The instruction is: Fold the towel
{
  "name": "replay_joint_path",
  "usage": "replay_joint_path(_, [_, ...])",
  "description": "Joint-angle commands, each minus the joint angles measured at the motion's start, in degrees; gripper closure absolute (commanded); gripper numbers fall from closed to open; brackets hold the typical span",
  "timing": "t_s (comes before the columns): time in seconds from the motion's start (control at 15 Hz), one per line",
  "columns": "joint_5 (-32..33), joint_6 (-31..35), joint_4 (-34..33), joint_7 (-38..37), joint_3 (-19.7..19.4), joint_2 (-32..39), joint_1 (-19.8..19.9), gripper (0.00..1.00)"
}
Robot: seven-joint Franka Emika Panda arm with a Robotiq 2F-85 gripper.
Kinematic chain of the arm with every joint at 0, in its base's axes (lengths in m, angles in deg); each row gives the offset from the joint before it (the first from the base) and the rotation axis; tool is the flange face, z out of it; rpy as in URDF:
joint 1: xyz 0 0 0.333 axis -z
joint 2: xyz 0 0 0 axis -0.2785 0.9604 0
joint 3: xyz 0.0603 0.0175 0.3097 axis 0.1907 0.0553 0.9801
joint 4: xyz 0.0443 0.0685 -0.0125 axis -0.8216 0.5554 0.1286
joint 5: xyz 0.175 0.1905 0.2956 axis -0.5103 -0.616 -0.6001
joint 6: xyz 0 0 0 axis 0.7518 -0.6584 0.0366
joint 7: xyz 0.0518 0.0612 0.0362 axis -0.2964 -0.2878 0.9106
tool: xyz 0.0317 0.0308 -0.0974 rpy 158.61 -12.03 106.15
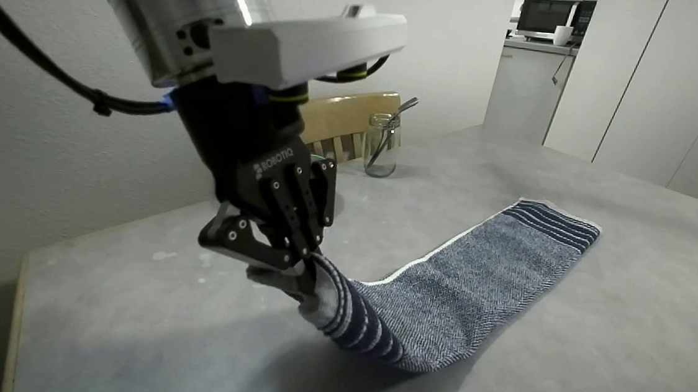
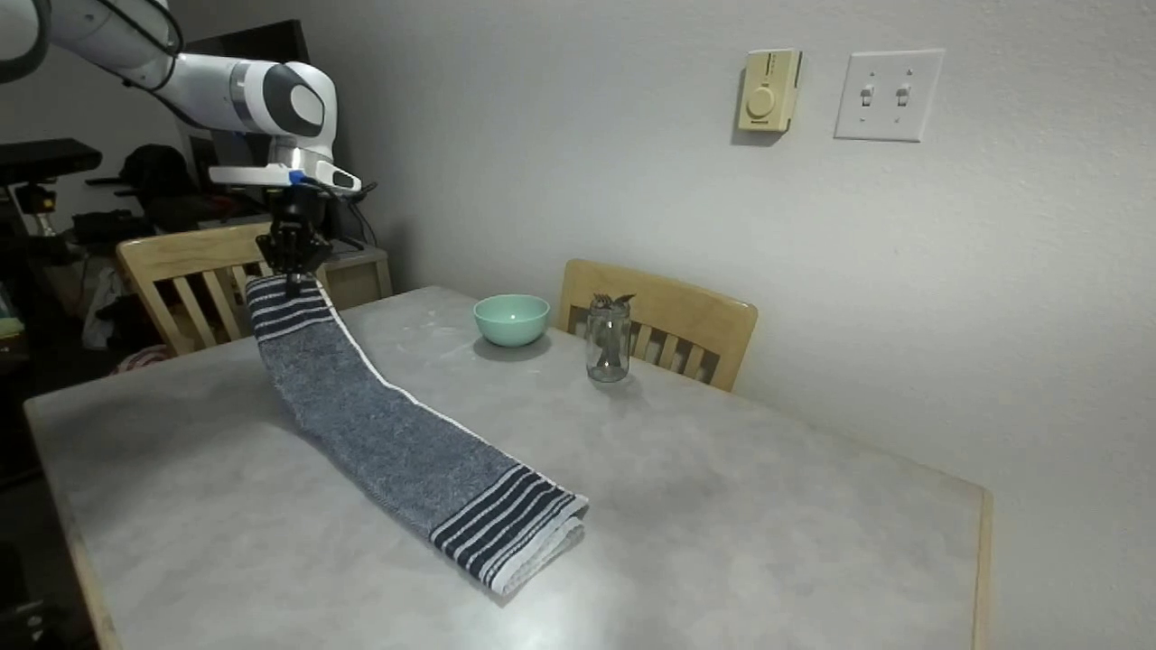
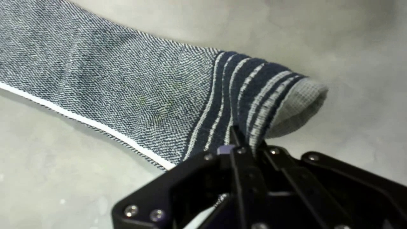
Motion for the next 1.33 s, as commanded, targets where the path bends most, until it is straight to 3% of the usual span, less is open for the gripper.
replay_joint_path(0.0, [2.0, 0.5, 7.9, 1.1, -0.9, -6.7, 0.7, 0.99])
replay_joint_path(0.93, [8.9, 1.4, 23.5, 3.2, -3.8, -19.5, 1.8, 0.99])
replay_joint_path(1.07, [10.7, 0.9, 25.0, 3.6, -1.7, -20.9, 3.8, 0.99])
replay_joint_path(1.2, [11.9, -0.2, 25.9, 3.4, -1.3, -21.9, 4.3, 0.99])
replay_joint_path(1.27, [11.2, -0.5, 21.5, 1.8, -1.0, -18.4, 4.1, 0.94])
